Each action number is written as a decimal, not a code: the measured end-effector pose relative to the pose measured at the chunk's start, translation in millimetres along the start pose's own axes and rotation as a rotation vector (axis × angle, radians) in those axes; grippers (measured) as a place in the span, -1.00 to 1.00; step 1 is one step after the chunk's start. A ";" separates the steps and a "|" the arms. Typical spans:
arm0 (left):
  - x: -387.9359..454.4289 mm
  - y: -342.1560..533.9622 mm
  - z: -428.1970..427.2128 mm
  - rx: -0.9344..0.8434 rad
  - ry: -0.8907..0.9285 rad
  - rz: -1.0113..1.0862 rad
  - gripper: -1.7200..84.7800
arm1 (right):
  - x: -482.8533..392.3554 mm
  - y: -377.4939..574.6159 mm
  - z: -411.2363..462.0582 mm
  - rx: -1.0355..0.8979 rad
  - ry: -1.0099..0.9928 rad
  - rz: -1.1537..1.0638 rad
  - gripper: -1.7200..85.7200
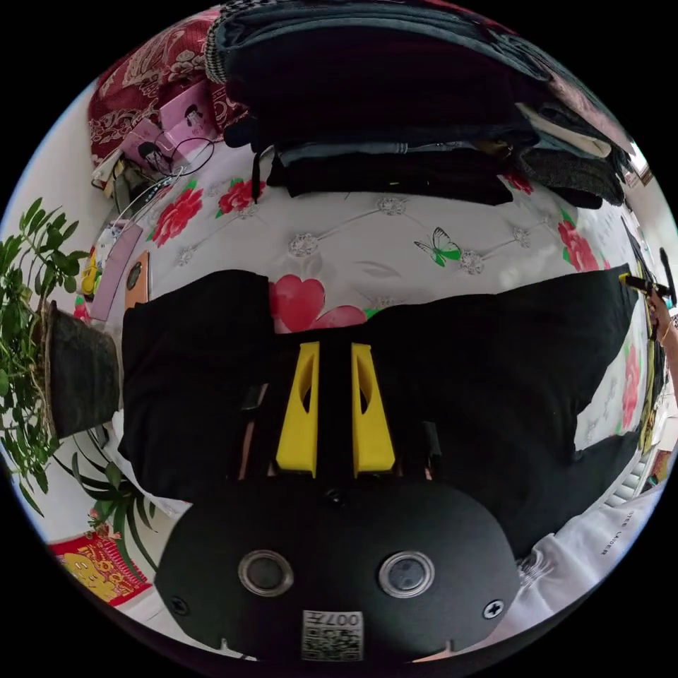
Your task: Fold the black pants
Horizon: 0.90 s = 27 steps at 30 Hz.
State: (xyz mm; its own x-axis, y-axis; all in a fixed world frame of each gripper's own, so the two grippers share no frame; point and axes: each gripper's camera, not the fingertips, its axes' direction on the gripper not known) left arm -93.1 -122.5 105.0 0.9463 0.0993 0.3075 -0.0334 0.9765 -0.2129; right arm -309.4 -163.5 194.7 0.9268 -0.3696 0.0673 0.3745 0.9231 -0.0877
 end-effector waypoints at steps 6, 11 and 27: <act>-18.3 9.9 -5.5 0.012 0.044 -0.020 -0.94 | 26.8 19.6 -24.8 0.035 -0.112 0.040 -0.93; -31.3 42.9 -58.7 0.233 0.162 -0.053 -0.96 | 54.7 82.9 -110.3 0.361 -0.269 0.063 -0.95; -41.5 286.3 -65.2 0.179 0.328 -0.055 -0.97 | 119.7 481.1 -108.3 0.140 -0.222 0.452 -0.92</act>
State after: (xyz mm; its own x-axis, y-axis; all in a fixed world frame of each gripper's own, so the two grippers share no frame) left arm -121.0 140.5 -29.2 1.0000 0.0075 -0.0055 -0.0077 0.9995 -0.0296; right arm -15.1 224.8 53.0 0.9605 0.0864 0.2644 -0.0831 0.9963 -0.0236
